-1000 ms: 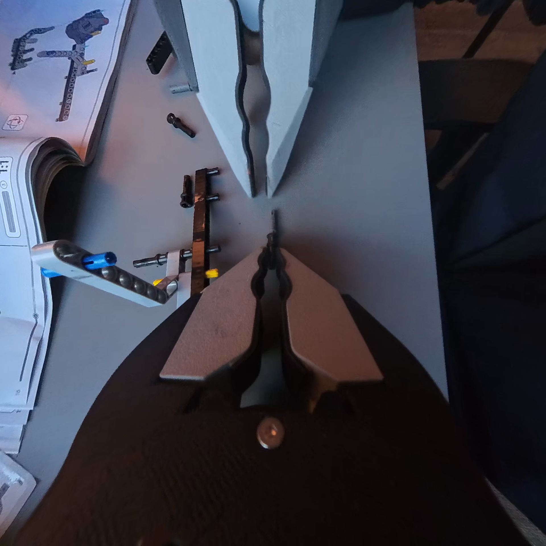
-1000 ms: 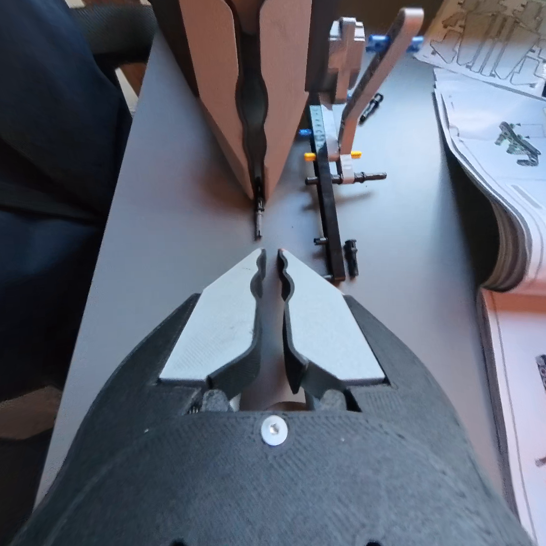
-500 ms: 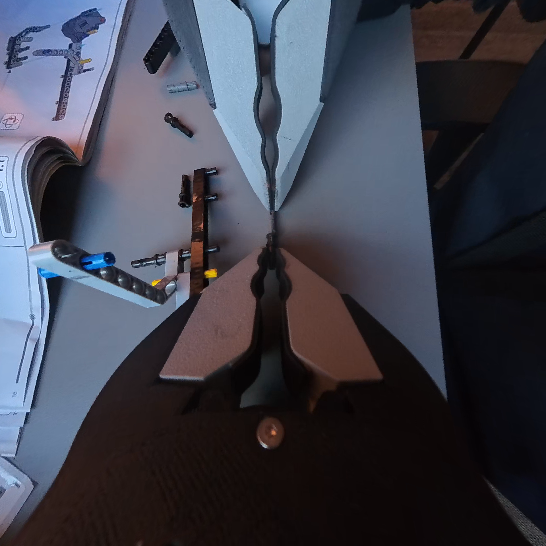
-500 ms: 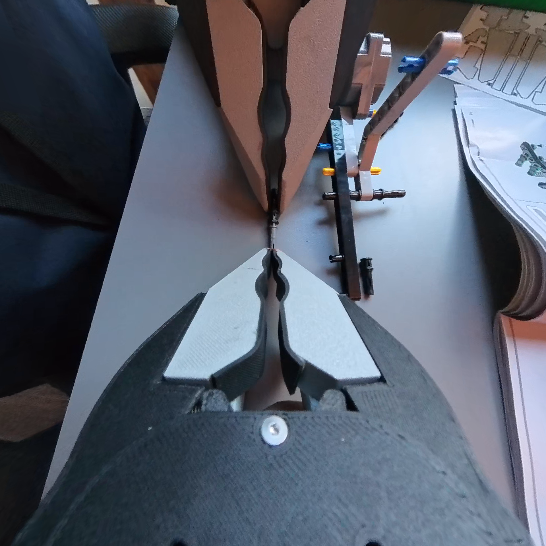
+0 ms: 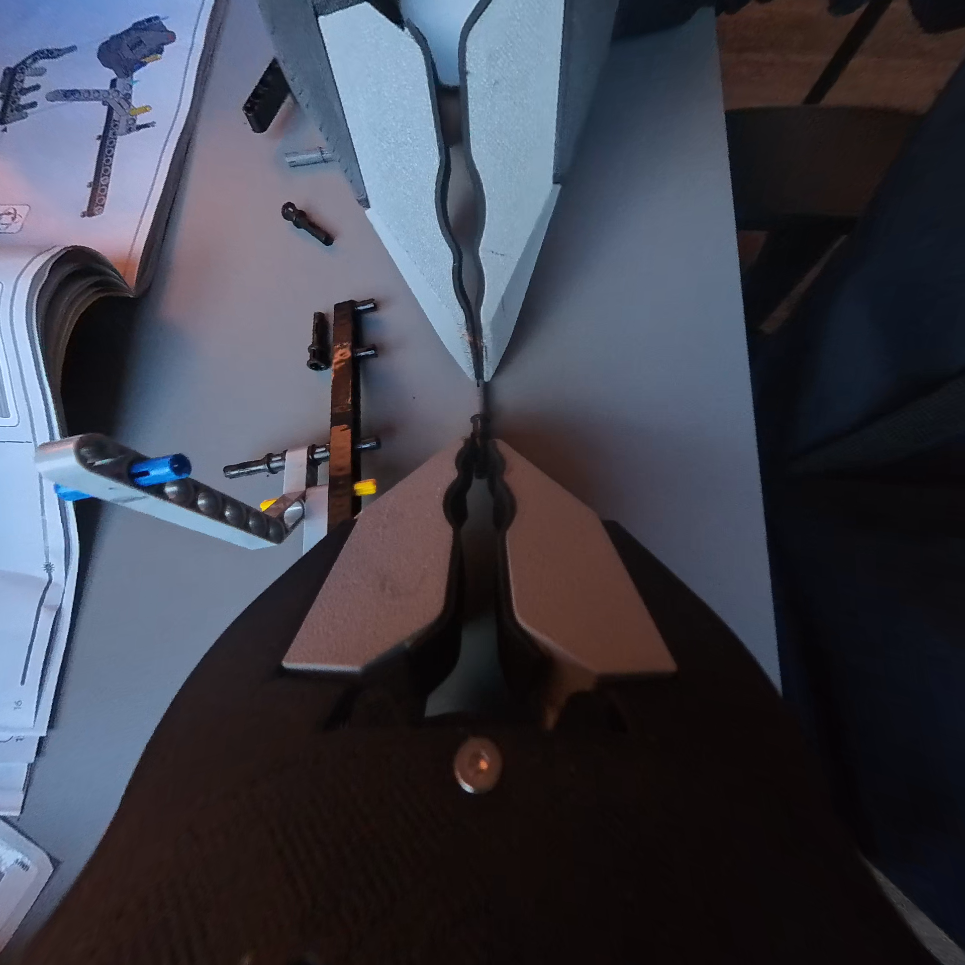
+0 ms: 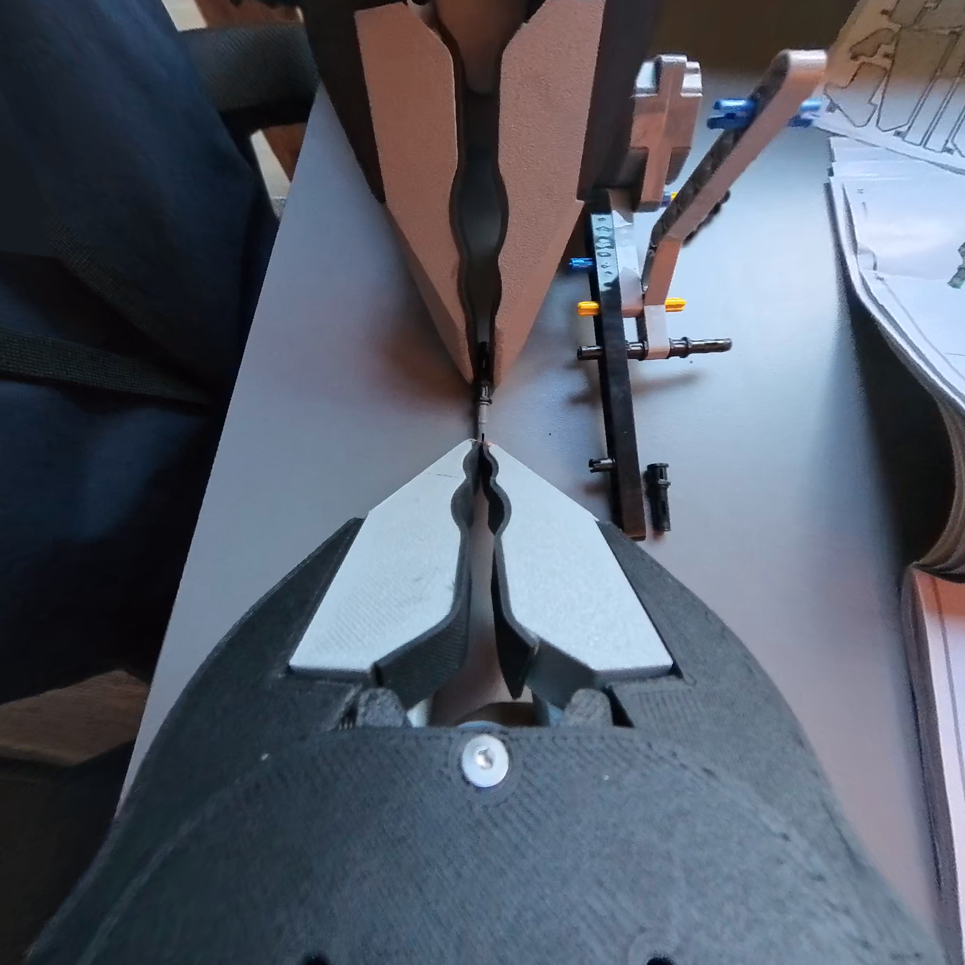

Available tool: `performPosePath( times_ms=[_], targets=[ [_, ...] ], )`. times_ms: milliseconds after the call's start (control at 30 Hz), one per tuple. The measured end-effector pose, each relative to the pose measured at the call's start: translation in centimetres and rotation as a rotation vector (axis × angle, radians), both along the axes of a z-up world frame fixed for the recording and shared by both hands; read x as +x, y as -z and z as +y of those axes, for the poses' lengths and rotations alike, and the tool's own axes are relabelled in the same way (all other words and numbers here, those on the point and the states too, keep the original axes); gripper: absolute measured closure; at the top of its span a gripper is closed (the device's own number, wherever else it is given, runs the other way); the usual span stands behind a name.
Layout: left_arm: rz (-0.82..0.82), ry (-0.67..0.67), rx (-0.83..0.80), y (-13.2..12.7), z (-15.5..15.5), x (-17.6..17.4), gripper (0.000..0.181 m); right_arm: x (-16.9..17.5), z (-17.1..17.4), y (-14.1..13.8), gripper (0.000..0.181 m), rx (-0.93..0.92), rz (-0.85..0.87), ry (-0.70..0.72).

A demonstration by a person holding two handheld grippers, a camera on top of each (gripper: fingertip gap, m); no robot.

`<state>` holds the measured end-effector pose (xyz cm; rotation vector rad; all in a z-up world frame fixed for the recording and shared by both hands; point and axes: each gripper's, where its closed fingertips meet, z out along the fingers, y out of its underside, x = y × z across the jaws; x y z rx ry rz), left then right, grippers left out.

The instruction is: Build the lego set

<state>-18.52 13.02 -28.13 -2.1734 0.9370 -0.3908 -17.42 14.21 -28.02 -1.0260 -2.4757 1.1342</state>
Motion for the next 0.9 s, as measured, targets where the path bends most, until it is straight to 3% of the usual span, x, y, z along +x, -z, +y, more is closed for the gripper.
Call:
performPosePath(
  times_ms=[33,400,467,767,900],
  targets=[
    [0.004,-0.001,0.004,0.0,0.0,0.0,0.179,0.0,0.0,0.0,0.181,-0.009,-0.007,0.000],
    [-0.019,-0.044,-0.018,0.0,0.2,-0.5,0.180,-0.8,2.0,-1.6,0.179,-0.019,0.116,0.074],
    [-0.027,-0.051,-0.024,-0.1,0.2,-0.7,0.171,-1.3,2.8,-2.7,0.178,-0.047,0.166,0.119],
    [-0.044,-0.061,-0.033,-0.2,0.1,-0.9,0.167,-2.5,10.6,-9.6,0.181,-0.282,0.399,0.474],
    [-0.043,-0.051,-0.022,-0.3,0.0,-0.8,0.167,-2.2,14.8,-10.2,0.181,-0.329,0.415,0.645]
  ],
)
